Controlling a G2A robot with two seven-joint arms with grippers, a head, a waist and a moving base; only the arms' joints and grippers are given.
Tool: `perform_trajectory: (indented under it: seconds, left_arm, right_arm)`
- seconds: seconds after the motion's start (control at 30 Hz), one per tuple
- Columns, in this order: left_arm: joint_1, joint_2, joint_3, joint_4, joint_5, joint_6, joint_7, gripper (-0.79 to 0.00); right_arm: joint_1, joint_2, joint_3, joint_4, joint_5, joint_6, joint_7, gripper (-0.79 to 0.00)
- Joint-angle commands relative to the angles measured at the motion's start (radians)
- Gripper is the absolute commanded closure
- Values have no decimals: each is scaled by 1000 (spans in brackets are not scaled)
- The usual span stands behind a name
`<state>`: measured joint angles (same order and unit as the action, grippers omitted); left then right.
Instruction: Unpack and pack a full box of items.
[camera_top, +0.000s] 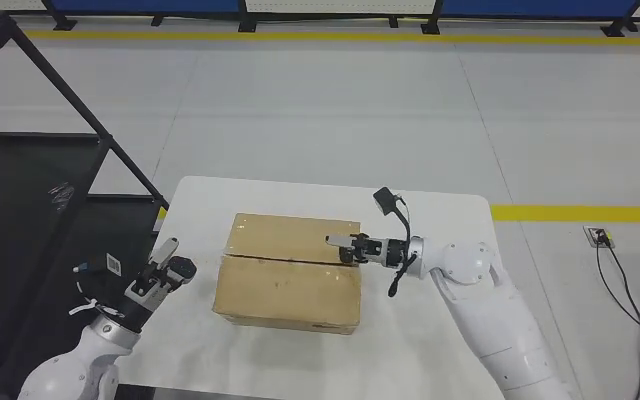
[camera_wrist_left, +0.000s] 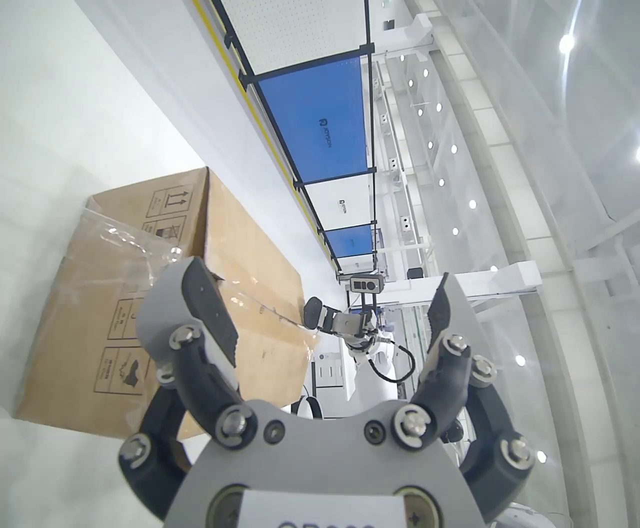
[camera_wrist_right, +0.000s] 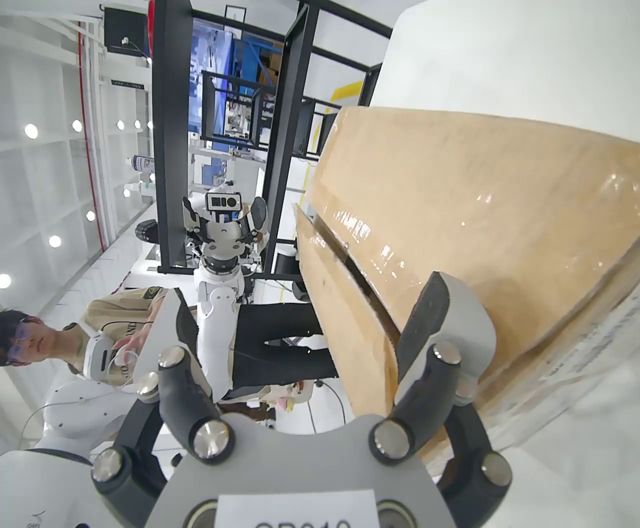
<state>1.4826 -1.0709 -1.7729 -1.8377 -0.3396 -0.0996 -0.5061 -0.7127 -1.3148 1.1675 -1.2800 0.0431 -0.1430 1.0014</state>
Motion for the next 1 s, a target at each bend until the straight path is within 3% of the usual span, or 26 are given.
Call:
perform_trajectory:
  seconds: [0.0,0.17,0.43,0.8,0.97]
  left_arm:
    - [7,-1,2,-5,-2,-3,-3,-785]
    - [27,-3,13,-20,7,-18,-1,-785]
    - [47,-5,20,-31,3,-35,-15,-785]
    - [54,-6,40,-25,31,-46,-31,-785]
    - [48,-8,9,-11,-20,-45,1,-785]
  right_arm:
    - [-3,2,-1,-26,2,24,8,-785]
    - [23,0,-33,-44,20,81,63,-785]
    - [57,-6,-86,-54,5,139,46,-785]
    - [40,-3,-100,-64,-8,149,4,-785]
    - [19,-1,-85,-7,35,110,-16,-785]
